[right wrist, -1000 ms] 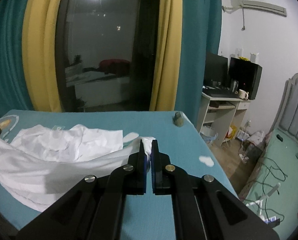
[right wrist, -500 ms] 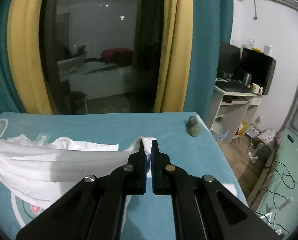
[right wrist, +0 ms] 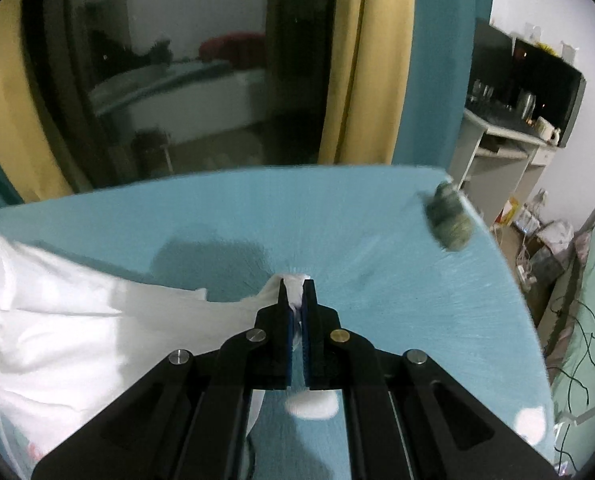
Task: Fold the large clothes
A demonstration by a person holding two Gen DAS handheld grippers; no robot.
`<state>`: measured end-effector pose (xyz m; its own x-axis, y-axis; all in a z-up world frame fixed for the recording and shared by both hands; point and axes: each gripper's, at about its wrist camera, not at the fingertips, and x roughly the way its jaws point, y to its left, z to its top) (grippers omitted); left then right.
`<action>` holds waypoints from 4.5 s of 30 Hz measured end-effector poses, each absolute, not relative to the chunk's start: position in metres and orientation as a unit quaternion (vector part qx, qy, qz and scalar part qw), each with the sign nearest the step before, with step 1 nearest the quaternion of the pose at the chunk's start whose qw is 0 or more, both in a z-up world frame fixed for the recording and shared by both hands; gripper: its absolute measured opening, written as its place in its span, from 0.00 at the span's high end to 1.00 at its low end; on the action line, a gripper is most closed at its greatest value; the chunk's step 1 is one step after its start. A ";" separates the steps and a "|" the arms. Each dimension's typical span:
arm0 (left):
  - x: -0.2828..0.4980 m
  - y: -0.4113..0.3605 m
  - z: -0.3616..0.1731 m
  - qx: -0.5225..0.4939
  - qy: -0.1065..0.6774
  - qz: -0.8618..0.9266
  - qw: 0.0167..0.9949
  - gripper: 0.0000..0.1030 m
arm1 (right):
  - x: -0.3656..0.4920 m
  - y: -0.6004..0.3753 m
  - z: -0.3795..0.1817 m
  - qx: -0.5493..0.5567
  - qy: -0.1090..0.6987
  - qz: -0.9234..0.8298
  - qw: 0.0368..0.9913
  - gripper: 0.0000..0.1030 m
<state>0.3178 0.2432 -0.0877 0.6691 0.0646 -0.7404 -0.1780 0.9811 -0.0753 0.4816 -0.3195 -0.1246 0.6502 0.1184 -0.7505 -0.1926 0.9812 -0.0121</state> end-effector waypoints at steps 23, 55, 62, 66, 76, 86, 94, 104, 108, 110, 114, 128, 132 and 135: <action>0.282 0.123 -0.052 0.055 0.354 -0.076 0.931 0.44 | 0.362 -0.232 -0.077 -0.184 0.288 0.163 0.925 0.50; 0.296 0.042 -0.083 0.176 0.386 -0.181 0.887 0.48 | 0.335 -0.153 -0.092 -0.245 0.272 0.328 0.871 0.97; 0.325 0.042 -0.079 0.176 0.405 -0.149 0.885 0.48 | 0.375 -0.139 -0.070 -0.221 0.253 0.310 0.889 0.99; 0.343 0.054 -0.072 0.166 0.414 -0.119 0.887 0.48 | 0.407 -0.132 -0.067 -0.200 0.262 0.299 0.895 0.99; 0.418 0.124 -0.081 0.121 0.437 -0.003 0.891 0.48 | 0.501 -0.113 -0.086 -0.177 0.326 0.230 0.900 0.99; 0.361 0.178 -0.045 0.032 0.393 0.059 0.917 0.48 | 0.515 -0.143 -0.092 -0.171 0.352 0.147 0.909 0.23; 0.268 0.188 -0.053 -0.071 0.384 0.031 0.920 0.42 | 0.433 -0.246 -0.086 -0.109 0.366 0.123 0.916 0.23; 0.236 0.164 -0.117 -0.103 0.445 0.022 0.889 0.42 | 0.370 -0.313 -0.142 0.073 0.442 0.146 0.882 0.23; 0.232 0.158 -0.121 -0.083 0.437 0.035 0.895 0.42 | 0.367 -0.294 -0.144 0.061 0.442 0.161 0.880 0.52; 0.230 0.157 -0.123 -0.077 0.429 0.036 0.899 0.42 | 0.360 -0.287 -0.146 0.034 0.434 0.151 0.888 0.73; 0.231 0.157 -0.122 -0.085 0.426 0.016 0.900 0.83 | 0.354 -0.277 -0.145 0.022 0.429 0.162 0.888 0.91; 0.185 0.149 -0.092 -0.109 0.391 0.011 0.914 0.92 | 0.289 -0.306 -0.119 0.027 0.402 0.166 0.900 0.93; 0.165 0.144 -0.084 -0.111 0.388 0.004 0.915 0.92 | 0.270 -0.315 -0.115 0.036 0.400 0.163 0.901 0.93; 0.152 0.141 -0.082 -0.110 0.389 -0.002 0.914 0.92 | 0.256 -0.324 -0.113 0.045 0.400 0.159 0.902 0.93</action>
<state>0.1523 0.1405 -0.0822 0.6966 -0.0891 -0.7119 -0.0822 0.9758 -0.2025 0.2564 -0.3238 -0.1129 0.6298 0.3218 -0.7070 -0.2505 0.9457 0.2072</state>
